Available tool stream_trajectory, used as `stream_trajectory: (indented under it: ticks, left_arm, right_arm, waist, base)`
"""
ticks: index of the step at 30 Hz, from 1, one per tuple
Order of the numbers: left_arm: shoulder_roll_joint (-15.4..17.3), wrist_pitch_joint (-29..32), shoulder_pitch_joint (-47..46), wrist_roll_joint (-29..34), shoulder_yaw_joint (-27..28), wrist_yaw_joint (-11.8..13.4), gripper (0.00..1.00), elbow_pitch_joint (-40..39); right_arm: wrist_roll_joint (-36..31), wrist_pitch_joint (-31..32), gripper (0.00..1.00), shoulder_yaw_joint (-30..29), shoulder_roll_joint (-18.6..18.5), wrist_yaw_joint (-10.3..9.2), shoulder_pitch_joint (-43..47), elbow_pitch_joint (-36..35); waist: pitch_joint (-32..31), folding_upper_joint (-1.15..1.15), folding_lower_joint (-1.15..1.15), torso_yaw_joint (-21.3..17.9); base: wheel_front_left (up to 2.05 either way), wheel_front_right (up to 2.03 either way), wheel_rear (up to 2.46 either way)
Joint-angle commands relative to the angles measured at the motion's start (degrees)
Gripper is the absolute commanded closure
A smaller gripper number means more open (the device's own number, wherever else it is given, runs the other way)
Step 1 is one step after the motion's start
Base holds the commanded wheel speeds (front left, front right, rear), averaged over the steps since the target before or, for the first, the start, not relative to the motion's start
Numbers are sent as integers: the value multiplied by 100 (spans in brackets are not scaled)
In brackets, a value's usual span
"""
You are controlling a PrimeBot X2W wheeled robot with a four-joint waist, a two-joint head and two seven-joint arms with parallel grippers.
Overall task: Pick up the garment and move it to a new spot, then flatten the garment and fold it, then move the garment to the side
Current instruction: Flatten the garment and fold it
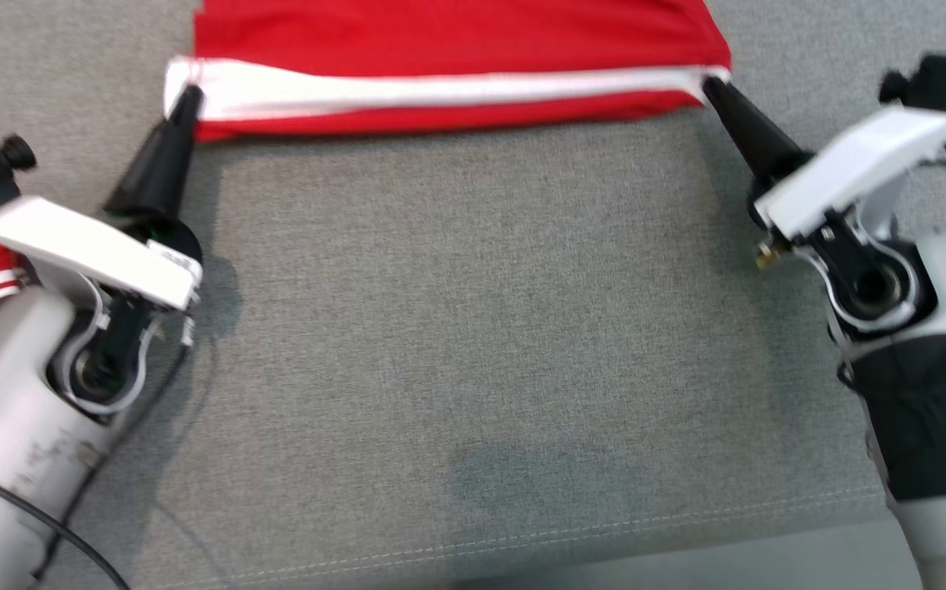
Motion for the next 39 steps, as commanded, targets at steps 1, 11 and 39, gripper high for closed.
stream_trajectory:
  ticks: [1, 11, 39]
  left_arm:
    - [110, -20, 195, 30, 261, 0, 100, -95]
    - [-693, -26, 1678, 997, 971, -1, 100, -151]
    - [-1305, -27, 2874, 1231, 850, -1, 100, 397]
  right_arm:
    - [50, -80, 100, 35, -58, 20, 191, -257]
    - [292, -323, 100, 204, -598, 20, 1761, -655]
    - [880, -427, 100, 1090, -957, 20, 2789, -763]
  waist:
    - [-163, 0, 0, 93]
    - [-1207, 0, 0, 343]
    - [-2115, 0, 0, 402]
  base:
    - [0, 0, 0]
    - [0, 0, 0]
    - [0, 0, 0]
